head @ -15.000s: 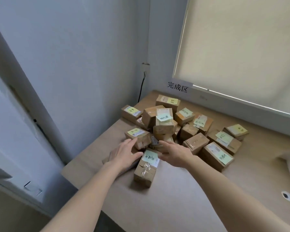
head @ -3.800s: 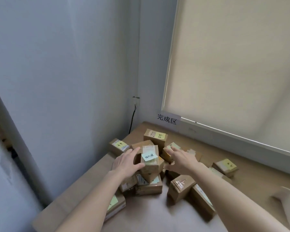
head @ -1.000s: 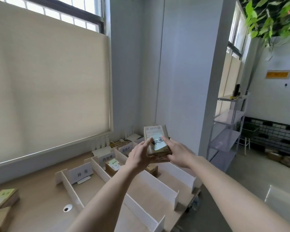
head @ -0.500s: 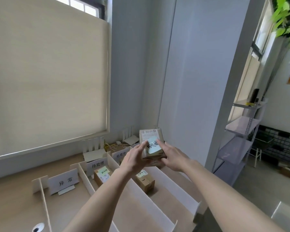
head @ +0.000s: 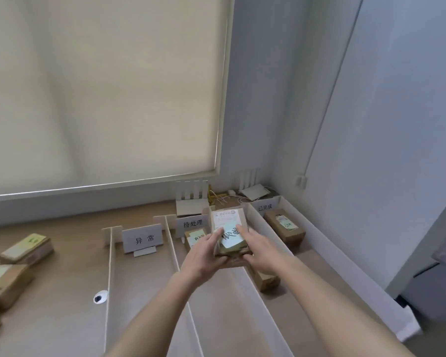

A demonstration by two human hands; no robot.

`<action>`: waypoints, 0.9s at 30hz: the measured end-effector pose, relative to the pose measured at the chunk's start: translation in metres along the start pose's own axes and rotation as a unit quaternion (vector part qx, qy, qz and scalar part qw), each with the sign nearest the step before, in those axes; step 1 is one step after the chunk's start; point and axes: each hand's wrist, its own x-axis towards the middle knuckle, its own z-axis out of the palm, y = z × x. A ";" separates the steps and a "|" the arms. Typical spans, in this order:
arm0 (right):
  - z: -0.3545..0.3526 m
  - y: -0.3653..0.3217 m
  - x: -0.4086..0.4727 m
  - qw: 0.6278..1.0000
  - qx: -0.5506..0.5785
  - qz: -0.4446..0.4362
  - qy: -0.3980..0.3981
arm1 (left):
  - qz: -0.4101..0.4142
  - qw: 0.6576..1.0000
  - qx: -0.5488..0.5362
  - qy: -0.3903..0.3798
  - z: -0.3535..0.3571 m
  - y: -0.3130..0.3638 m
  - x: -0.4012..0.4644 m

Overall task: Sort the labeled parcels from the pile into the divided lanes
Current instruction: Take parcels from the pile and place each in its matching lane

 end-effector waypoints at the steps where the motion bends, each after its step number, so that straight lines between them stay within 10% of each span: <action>1: 0.010 0.008 0.011 1.000 0.001 -0.008 -0.014 | -0.016 1.000 0.003 -0.005 0.010 -0.007 0.006; 27: 0.280 0.139 0.155 0.968 0.061 -0.110 -0.217 | -0.242 0.968 -0.053 -0.033 0.270 -0.169 0.044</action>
